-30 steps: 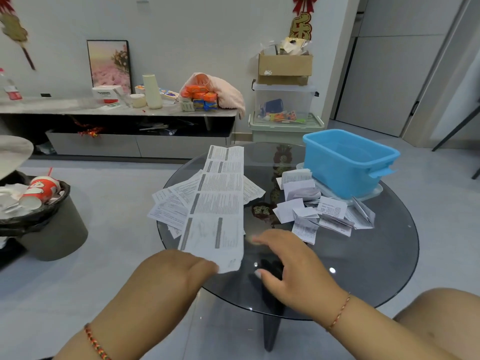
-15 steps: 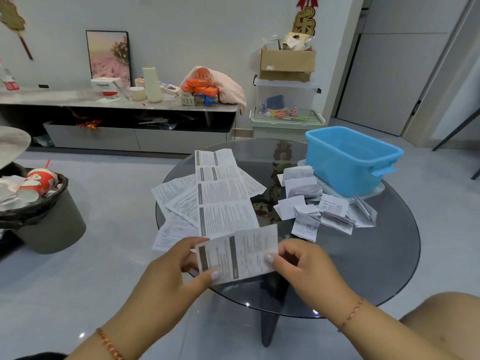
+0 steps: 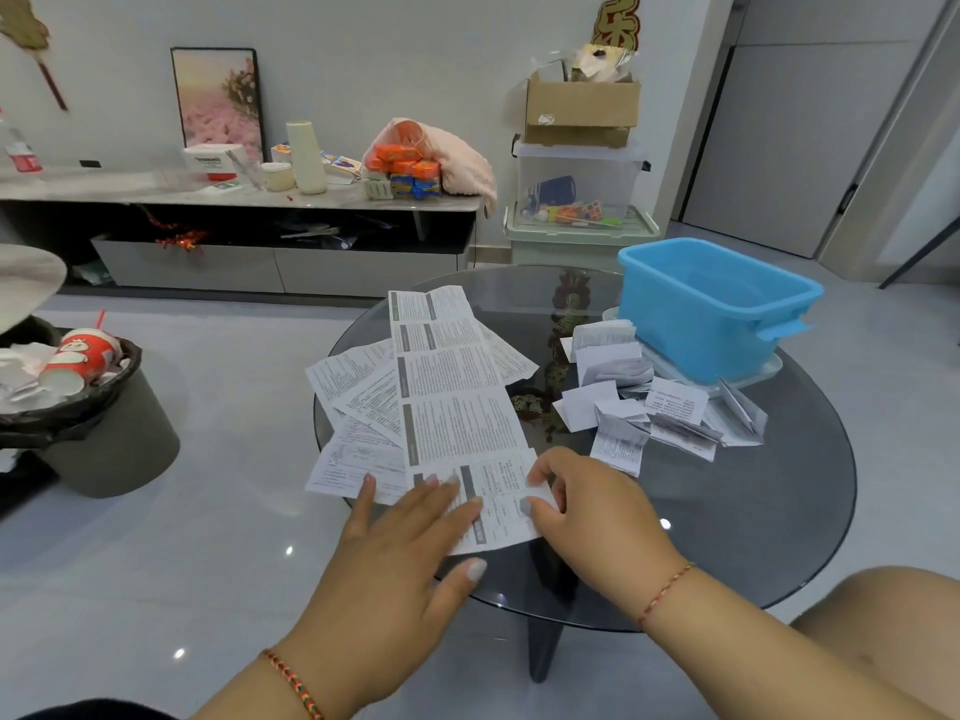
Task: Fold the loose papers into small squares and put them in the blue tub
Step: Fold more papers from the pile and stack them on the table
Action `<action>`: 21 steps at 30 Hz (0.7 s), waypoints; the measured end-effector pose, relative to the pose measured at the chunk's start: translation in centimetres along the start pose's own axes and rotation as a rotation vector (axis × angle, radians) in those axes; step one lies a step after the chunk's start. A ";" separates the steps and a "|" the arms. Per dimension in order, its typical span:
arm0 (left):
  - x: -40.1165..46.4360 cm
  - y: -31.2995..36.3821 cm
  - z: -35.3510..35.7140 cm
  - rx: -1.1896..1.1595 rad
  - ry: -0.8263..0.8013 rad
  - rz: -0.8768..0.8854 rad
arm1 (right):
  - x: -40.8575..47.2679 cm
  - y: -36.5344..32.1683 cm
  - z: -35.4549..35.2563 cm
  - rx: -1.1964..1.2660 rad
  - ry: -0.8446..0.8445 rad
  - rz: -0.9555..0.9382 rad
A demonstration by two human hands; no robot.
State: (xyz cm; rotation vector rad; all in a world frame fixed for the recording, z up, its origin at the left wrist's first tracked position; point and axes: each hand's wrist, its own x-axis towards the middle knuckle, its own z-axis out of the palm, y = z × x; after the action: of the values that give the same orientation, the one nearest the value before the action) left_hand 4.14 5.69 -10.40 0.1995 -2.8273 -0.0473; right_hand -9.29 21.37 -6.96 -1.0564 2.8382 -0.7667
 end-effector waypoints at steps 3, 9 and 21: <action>-0.1 -0.3 0.3 0.034 -0.059 0.023 | -0.1 0.1 -0.1 -0.031 0.000 -0.053; 0.8 -0.5 -0.5 -0.073 -0.029 0.017 | 0.6 0.8 -1.1 -0.084 -0.150 -0.350; 4.1 -2.4 -3.5 -0.666 -0.097 -0.248 | 3.3 1.4 -0.9 0.216 -0.196 -0.162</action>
State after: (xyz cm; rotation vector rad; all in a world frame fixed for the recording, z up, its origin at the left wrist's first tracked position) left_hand 1.67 2.73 -5.95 0.3933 -2.6827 -1.0496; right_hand -12.87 20.60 -6.31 -1.2598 2.4677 -0.9010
